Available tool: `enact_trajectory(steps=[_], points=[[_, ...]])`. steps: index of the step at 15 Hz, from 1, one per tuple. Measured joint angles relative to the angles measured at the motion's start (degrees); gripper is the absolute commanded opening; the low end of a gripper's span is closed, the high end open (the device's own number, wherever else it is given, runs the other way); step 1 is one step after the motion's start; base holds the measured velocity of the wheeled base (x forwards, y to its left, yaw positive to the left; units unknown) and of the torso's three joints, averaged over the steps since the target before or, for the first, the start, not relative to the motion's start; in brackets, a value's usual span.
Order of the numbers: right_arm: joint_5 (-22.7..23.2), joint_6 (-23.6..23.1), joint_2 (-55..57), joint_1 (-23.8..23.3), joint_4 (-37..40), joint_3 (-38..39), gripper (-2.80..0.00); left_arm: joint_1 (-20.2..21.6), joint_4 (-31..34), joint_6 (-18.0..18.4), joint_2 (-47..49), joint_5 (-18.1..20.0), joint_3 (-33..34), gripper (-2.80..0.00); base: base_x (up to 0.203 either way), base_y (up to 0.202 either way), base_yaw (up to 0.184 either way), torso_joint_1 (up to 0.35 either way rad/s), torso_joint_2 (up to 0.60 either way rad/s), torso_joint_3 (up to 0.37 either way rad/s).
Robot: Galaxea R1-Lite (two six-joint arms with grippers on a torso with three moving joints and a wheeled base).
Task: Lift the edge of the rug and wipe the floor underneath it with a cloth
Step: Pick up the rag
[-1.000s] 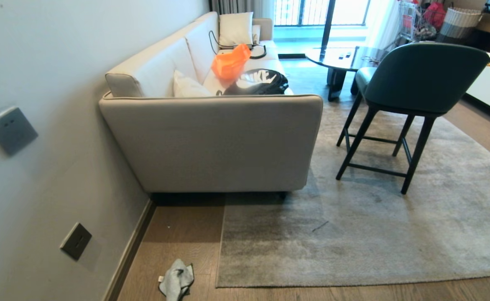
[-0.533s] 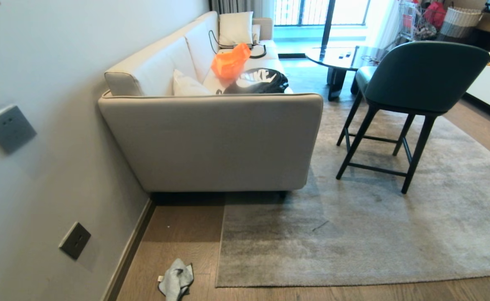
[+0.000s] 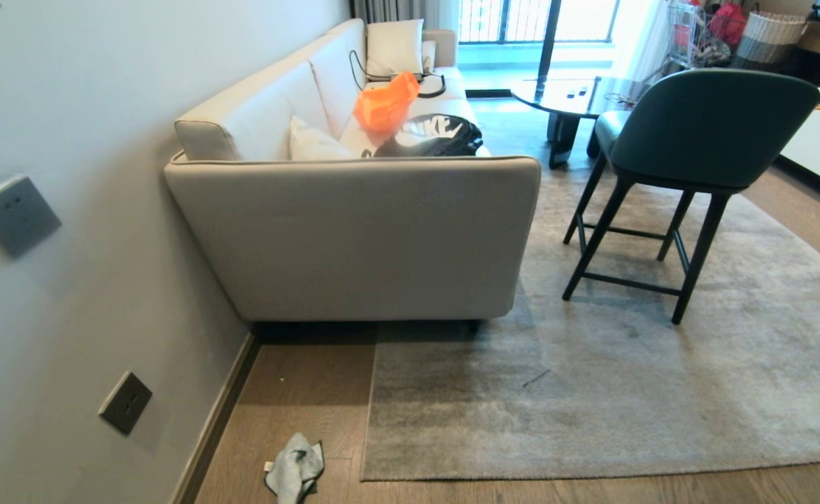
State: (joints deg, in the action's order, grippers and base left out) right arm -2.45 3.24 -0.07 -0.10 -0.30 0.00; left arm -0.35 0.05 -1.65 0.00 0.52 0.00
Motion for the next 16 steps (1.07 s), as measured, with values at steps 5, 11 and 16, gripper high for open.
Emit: enact_trajectory(steps=[5, 11, 16], points=[[0.02, -0.02, 0.0, 0.0, 0.0, 0.0, -2.8, 0.0, 0.02, 0.02, 0.0, 0.0, 0.0, -2.8, 0.0, 0.0, 0.0, 0.0, 0.0, 0.0], [0.01, -0.02, 0.0, 0.0, -0.02, 0.0, -2.8, 0.0, 0.04, 0.0, 0.0, -0.27, 0.0, -2.8, 0.0, 0.0, 0.0, 0.0, 0.0, 0.0], [0.0, 0.0, 0.0, 0.0, -0.01, 0.0, -2.8, 0.0, 0.05, 0.0, 0.0, -0.42, 0.0, -2.8, 0.0, 0.0, 0.0, 0.0, 0.0, 0.0]])
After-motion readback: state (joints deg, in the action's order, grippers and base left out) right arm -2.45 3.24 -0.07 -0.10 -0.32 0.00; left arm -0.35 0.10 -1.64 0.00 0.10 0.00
